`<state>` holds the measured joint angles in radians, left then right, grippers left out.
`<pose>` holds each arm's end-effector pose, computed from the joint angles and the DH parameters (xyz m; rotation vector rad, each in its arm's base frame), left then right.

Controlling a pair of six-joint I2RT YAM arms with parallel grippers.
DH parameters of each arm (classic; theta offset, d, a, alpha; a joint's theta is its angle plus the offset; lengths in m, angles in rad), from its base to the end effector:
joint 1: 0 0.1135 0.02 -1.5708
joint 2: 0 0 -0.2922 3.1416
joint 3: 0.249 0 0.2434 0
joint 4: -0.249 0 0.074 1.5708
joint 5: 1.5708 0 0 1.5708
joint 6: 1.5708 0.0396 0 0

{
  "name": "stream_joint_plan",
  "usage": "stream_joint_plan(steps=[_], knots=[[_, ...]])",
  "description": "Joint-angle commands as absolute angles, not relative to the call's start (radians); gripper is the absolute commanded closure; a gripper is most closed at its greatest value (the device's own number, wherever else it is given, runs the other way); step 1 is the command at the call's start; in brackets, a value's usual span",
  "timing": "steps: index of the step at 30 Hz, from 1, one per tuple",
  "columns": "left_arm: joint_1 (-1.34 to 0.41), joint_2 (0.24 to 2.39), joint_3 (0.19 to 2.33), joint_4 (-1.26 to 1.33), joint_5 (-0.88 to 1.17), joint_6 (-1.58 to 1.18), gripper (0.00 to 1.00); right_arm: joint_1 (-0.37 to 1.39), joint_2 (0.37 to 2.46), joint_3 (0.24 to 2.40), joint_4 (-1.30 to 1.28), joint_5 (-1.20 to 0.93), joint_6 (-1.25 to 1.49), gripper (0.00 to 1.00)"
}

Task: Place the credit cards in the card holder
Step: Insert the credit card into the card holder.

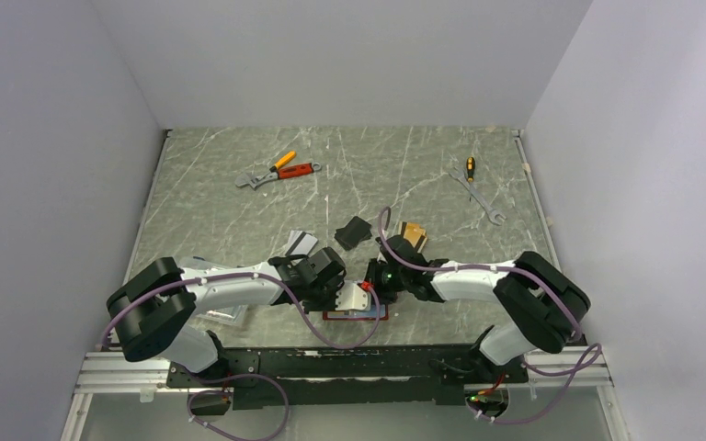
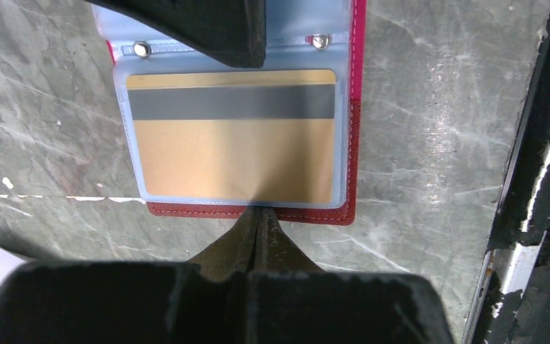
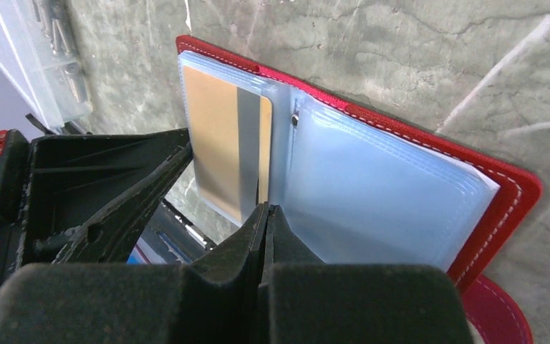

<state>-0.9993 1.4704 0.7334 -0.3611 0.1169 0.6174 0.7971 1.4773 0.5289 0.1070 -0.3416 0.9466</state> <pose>0.1353 -0.2189 0.1892 1.9686 1.8278 -0.2771 0.1674 0.1904 0.1647 0.0245 2.7200 1.0945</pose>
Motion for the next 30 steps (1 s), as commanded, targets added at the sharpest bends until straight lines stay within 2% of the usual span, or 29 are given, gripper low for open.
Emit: stream_joint_plan(steps=[1,6,12,15,16,18,20,25,29,30], knots=[[-0.99,1.51,0.716,-0.464,0.112,0.624,1.0,0.82,1.53,0.561,0.158,-0.36,0.959,1.0],[-0.907,1.461,0.808,-0.569,0.198,0.612,1.0,0.784,1.484,0.588,0.083,-0.364,0.921,0.99],[-0.701,1.368,1.013,-0.742,0.304,0.632,0.97,0.556,1.197,0.633,-0.173,-0.358,0.794,0.68],[-0.639,1.353,1.117,-0.788,0.326,0.627,0.94,0.481,1.137,0.675,-0.252,-0.361,0.747,0.6],[-0.627,1.35,1.14,-0.794,0.324,0.624,0.91,0.463,1.127,0.683,-0.267,-0.361,0.739,0.59],[-0.609,1.34,1.17,-0.791,0.319,0.614,0.79,0.437,1.117,0.693,-0.279,-0.363,0.735,0.56],[-0.596,1.325,1.18,-0.773,0.316,0.6,0.71,0.426,1.109,0.696,-0.275,-0.368,0.737,0.53],[-0.556,1.312,1.15,-0.709,0.271,0.543,0.61,0.423,1.135,0.718,-0.264,-0.379,0.738,0.5],[-0.457,1.368,1.175,-0.736,0.278,0.508,0.55,0.426,1.181,0.731,-0.213,-0.396,0.745,0.48],[-0.43,1.376,1.181,-0.737,0.28,0.5,0.48,0.43,1.201,0.738,-0.192,-0.401,0.752,0.47]])
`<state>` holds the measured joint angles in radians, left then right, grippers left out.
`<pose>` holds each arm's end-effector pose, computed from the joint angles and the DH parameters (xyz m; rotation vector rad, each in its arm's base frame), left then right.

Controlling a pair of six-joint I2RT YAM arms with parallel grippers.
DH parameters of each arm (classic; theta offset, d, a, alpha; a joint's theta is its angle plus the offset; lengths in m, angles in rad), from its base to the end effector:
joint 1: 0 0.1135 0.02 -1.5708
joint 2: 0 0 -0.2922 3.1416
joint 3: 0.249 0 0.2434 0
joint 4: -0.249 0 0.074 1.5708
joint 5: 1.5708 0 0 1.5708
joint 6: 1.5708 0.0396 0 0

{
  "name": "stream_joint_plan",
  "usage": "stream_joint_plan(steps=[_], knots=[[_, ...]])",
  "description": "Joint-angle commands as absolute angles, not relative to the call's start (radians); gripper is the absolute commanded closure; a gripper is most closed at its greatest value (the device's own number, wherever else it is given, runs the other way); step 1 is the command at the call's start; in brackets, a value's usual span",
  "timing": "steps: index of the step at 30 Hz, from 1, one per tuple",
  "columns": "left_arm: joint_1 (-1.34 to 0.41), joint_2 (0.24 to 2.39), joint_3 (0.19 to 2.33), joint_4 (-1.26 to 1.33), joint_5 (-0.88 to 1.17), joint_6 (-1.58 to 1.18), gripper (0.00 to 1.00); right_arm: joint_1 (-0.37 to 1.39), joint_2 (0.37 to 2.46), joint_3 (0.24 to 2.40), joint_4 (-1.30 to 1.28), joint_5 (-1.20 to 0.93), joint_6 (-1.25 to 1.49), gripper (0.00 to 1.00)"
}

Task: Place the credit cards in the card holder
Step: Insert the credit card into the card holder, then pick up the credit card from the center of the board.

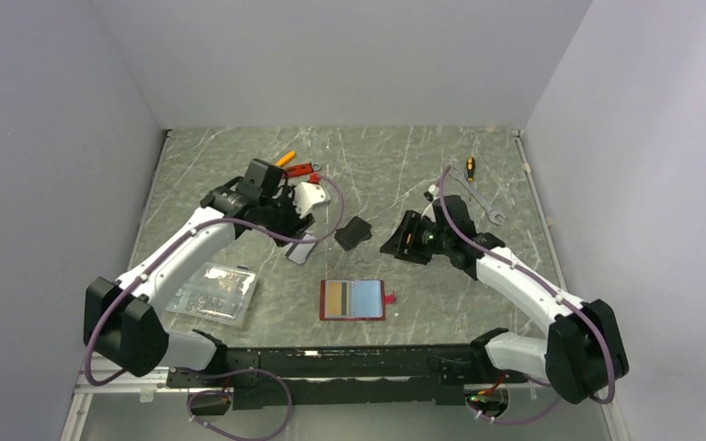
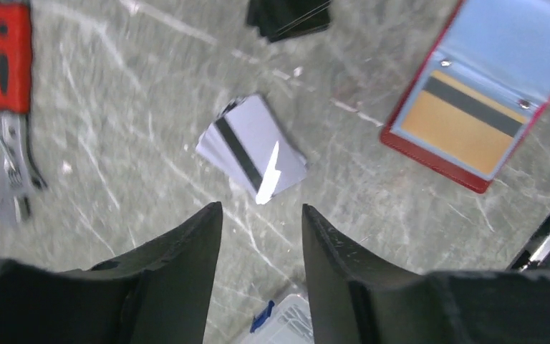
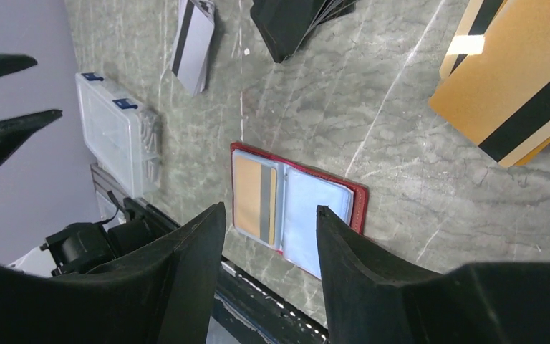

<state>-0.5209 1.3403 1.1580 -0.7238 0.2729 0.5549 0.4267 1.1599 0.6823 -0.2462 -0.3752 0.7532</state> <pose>0.2248 -0.1413 0.3259 1.3577 2.0487 -0.3226 0.1974 0.1057 0.2528 0.1914 2.4516 1.0009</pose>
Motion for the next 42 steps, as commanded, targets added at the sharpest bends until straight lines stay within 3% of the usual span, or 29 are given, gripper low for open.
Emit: stream_joint_plan(steps=[1,2,3,7,13,17,23,29,42], knots=[[-0.402,1.368,1.174,-0.723,0.284,0.49,0.1,0.435,1.221,0.744,-0.178,-0.401,0.755,0.47],[-0.366,1.352,1.161,-0.694,0.302,0.473,0.02,0.446,1.246,0.756,-0.17,-0.393,0.754,0.47],[-0.33,1.337,1.148,-0.668,0.354,0.457,0.01,0.46,1.274,0.77,-0.162,-0.385,0.753,0.47],[-0.239,1.44,1.192,-0.739,0.505,0.471,0.01,0.534,1.407,0.852,-0.142,-0.348,0.741,0.46],[-0.24,1.533,1.186,-0.679,0.528,0.438,0.01,0.558,1.516,0.912,-0.133,-0.322,0.761,0.45],[-0.306,1.574,1.232,-0.659,0.557,0.407,0.02,0.456,1.435,0.86,-0.168,-0.319,0.757,0.44],[-0.461,1.706,1.386,-0.627,0.596,0.378,0.13,0.279,1.306,0.778,-0.301,-0.281,0.711,0.39],[-0.575,1.872,1.53,-0.541,0.586,0.402,0.14,0.106,1.271,0.736,-0.356,-0.259,0.674,0.36],[-0.706,2.078,1.726,-0.415,0.445,0.438,0.11,0.085,1.42,0.739,-0.264,-0.243,0.678,0.37]])
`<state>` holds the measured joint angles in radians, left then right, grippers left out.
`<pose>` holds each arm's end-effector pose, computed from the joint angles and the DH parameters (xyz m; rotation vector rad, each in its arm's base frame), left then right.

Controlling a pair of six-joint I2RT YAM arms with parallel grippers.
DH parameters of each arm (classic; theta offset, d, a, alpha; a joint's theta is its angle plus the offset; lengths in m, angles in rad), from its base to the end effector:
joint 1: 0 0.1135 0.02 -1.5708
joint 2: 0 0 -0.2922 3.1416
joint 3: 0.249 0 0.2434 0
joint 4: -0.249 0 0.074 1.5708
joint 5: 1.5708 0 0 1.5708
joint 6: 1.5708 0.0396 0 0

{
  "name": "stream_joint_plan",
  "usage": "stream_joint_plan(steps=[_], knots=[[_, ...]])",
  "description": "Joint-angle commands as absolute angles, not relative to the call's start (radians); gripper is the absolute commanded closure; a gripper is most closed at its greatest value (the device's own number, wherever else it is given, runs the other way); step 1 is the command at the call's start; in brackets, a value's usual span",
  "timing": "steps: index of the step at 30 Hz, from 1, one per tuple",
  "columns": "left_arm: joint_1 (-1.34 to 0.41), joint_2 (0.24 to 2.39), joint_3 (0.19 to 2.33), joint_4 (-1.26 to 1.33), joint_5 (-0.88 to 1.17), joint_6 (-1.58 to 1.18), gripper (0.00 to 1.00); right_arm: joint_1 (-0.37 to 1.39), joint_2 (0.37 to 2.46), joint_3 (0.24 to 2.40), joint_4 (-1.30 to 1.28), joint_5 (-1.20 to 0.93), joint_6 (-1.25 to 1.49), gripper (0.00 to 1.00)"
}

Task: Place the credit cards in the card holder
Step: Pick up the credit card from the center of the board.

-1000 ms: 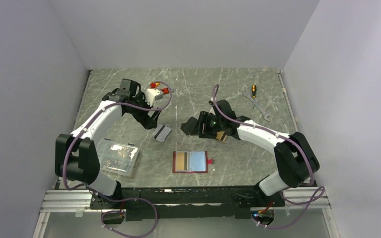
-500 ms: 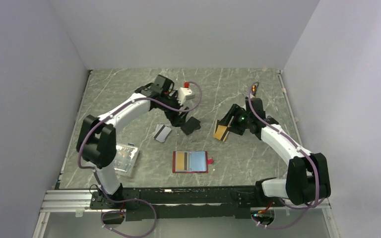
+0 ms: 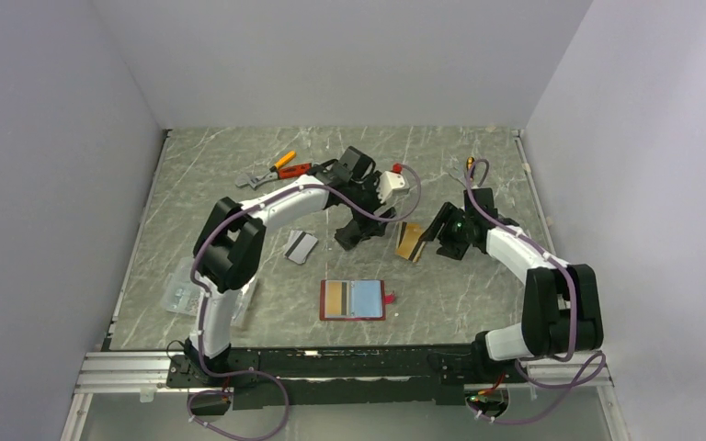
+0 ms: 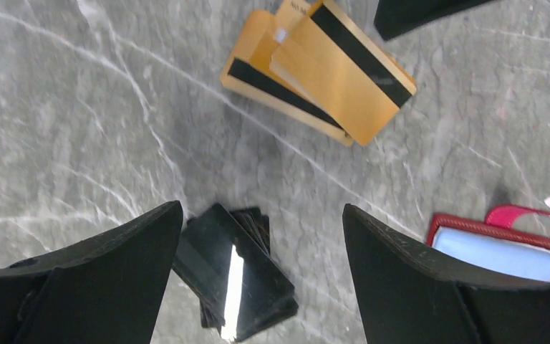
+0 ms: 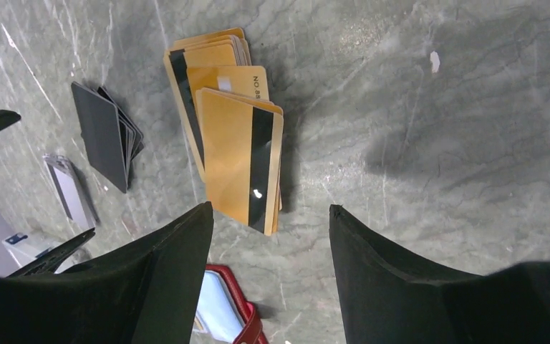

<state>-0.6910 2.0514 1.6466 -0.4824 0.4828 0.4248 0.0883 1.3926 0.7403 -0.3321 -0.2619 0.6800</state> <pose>0.3462 -0.3102 0.2503 1.4714 1.9547 -0.7098 0.2523 0.0326 0.2121 0.6659 2.5430 0.6179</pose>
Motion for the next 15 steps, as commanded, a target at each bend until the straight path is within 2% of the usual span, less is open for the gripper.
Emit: stream_joint_plan(steps=[1,8,15], knots=[[-0.71,2.088,1.738,-0.409,0.434,0.435,0.11,0.086,1.431,0.736,-0.257,-0.237,0.681,0.38],[-0.758,2.111,1.723,-0.329,0.35,0.471,0.1,0.085,1.501,0.713,-0.168,-0.257,0.724,0.43],[-0.772,2.146,1.747,-0.351,0.351,0.505,0.09,0.087,1.566,0.693,-0.093,-0.257,0.761,0.48]])
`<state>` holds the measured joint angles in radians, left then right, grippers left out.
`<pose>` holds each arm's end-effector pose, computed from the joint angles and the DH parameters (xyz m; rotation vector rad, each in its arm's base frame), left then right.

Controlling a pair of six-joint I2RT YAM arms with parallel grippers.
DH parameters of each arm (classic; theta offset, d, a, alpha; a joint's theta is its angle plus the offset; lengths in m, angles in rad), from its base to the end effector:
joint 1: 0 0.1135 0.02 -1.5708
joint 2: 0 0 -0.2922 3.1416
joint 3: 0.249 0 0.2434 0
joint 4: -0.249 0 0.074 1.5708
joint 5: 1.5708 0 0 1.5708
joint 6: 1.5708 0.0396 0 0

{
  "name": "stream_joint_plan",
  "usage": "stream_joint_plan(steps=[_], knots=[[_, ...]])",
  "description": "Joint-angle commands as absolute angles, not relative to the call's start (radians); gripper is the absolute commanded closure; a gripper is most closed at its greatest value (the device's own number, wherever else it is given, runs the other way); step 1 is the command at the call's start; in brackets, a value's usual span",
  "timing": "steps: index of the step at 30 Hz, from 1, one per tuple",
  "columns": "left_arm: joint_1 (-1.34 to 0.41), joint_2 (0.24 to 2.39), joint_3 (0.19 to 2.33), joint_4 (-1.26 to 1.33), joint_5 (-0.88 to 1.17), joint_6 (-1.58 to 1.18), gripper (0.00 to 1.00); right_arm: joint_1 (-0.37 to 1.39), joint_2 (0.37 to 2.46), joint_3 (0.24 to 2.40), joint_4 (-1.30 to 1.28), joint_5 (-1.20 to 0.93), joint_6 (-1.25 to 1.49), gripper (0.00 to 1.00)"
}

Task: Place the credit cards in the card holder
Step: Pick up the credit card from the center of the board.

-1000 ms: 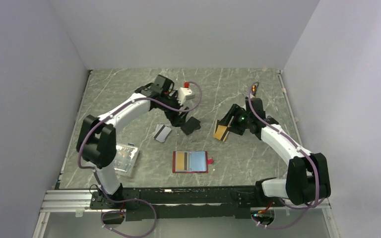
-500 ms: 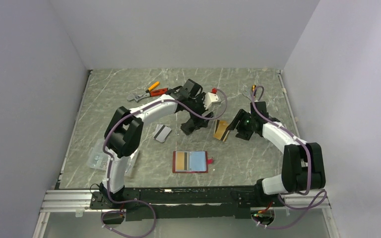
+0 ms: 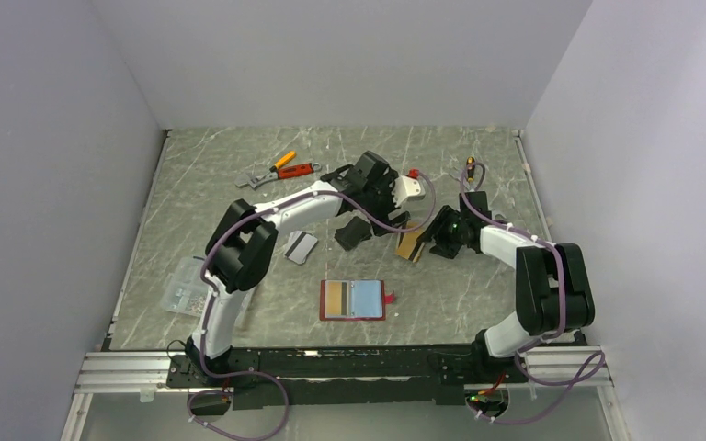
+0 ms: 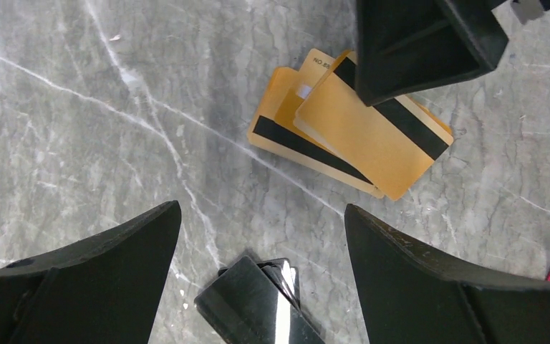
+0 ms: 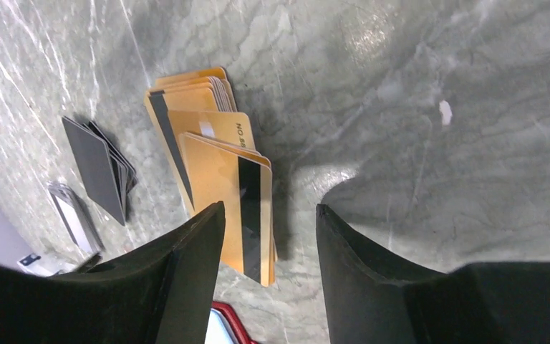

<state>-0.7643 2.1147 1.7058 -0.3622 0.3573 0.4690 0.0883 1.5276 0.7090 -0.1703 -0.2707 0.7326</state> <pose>0.3450 -0.3499 0.2474 1.5006 1.8077 -0.5641 0.2720 0.0347 0.1805 0.7339 2.5388 0.6452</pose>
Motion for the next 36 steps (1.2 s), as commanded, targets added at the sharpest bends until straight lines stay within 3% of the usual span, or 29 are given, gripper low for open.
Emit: stream_joint_plan(steps=[1,6,17,36], knots=[[-0.773,2.15,1.751,-0.356,0.355,0.509,0.09,0.087,1.573,0.691,-0.086,-0.257,0.763,0.48],[-0.775,2.187,1.794,-0.362,0.33,0.5,0.09,0.089,1.584,0.659,-0.064,-0.236,0.778,0.57],[-0.778,2.201,1.779,-0.337,0.316,0.494,0.09,0.095,1.569,0.603,-0.056,-0.205,0.781,0.88],[-0.855,2.212,1.793,-0.399,0.323,0.507,0.04,0.095,1.489,0.575,-0.052,-0.226,0.804,0.89]])
